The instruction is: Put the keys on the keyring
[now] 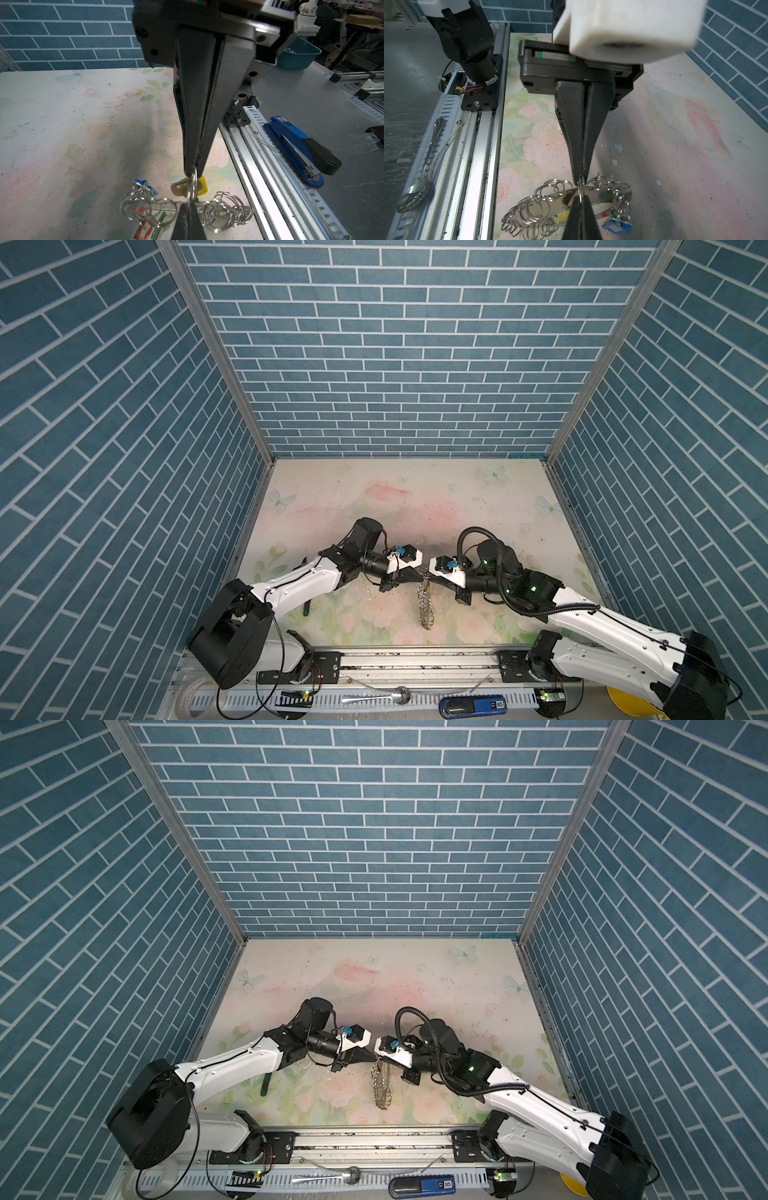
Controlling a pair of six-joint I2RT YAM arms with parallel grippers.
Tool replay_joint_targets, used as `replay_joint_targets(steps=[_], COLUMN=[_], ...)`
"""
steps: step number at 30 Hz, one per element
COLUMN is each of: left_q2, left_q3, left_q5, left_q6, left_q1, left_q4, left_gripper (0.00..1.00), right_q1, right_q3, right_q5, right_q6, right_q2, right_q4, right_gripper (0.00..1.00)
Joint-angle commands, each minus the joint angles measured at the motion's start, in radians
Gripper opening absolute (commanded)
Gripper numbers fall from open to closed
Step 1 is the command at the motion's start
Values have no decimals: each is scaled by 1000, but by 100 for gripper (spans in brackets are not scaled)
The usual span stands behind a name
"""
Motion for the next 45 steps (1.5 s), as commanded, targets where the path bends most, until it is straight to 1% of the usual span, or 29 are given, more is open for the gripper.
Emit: replay_joint_targets(steps=[1,5,11,14,22,28,34,40,45], left_q2=[-12,-12,-23,-26,-31,-48,-48,-47,-56], left_q3=[4,5,6,5,5,-9,-10,-6,-10], left_q5=[-13,-7,-10,-13,-10,-11,-11,-16,-25], left_q6=[-8,-8,-5,-5,-9,-18,-22,-18,-22], left_q1=[-4,-5,-11,-13,-14,-13,-13,-13,-14], left_q4=[-36,-36,-38,-38,-25,7,10,4,2], left_gripper=[0,0,0,0,0,0,0,0,0], right_q1=[6,6,7,6,2,-41,-52,-62,-63], right_q3=[45,54,98,110,126,118,109,122,85], right_q5=[-3,26,34,33,57,24,-3,15,27], right_q6=[1,21,58,57,95,152,149,173,152], right_q2=[1,-5,24,42,45,29,18,31,32], right_q4=[-27,-11,-43,-65,-56,-30,-25,-29,-34], right_gripper=[0,0,0,0,0,0,0,0,0])
